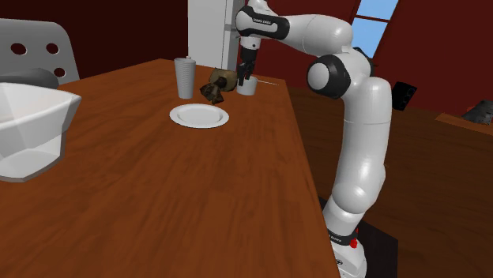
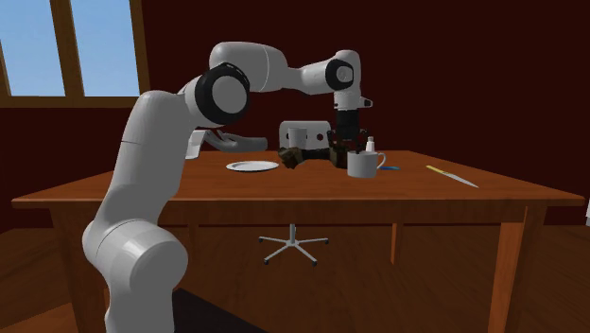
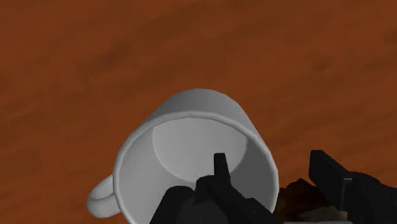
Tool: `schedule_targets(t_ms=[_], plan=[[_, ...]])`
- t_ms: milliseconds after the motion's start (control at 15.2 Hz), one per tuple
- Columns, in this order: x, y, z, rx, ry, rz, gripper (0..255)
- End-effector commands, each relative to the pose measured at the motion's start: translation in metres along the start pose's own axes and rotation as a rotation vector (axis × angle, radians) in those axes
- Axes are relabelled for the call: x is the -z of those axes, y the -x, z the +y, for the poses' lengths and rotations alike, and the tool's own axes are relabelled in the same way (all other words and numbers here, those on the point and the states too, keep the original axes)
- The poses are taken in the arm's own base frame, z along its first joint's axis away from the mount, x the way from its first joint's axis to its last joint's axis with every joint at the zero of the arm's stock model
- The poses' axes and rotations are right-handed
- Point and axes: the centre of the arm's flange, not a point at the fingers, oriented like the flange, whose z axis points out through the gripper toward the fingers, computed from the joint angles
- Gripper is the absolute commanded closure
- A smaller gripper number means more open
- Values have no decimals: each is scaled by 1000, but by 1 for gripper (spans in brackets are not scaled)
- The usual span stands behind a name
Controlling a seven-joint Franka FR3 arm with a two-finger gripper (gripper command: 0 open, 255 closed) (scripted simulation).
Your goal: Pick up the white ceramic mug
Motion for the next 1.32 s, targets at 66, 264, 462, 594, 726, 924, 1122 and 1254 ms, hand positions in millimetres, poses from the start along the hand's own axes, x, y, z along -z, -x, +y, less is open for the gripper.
schedule_targets(t_ms=[66,264,462,594,726,924,1122,1254], plan=[[-2,0,0,1,-1,-1,255],[-2,0,0,1,-1,-2,255],[-2,0,0,1,-1,-1,255],[3,-1,0,1,-1,-2,255],[14,-2,1,1,-1,-2,255],[30,-3,1,1,-1,-2,255],[45,-4,2,1,-1,-2,255],[56,-4,2,1,-1,-2,255]])
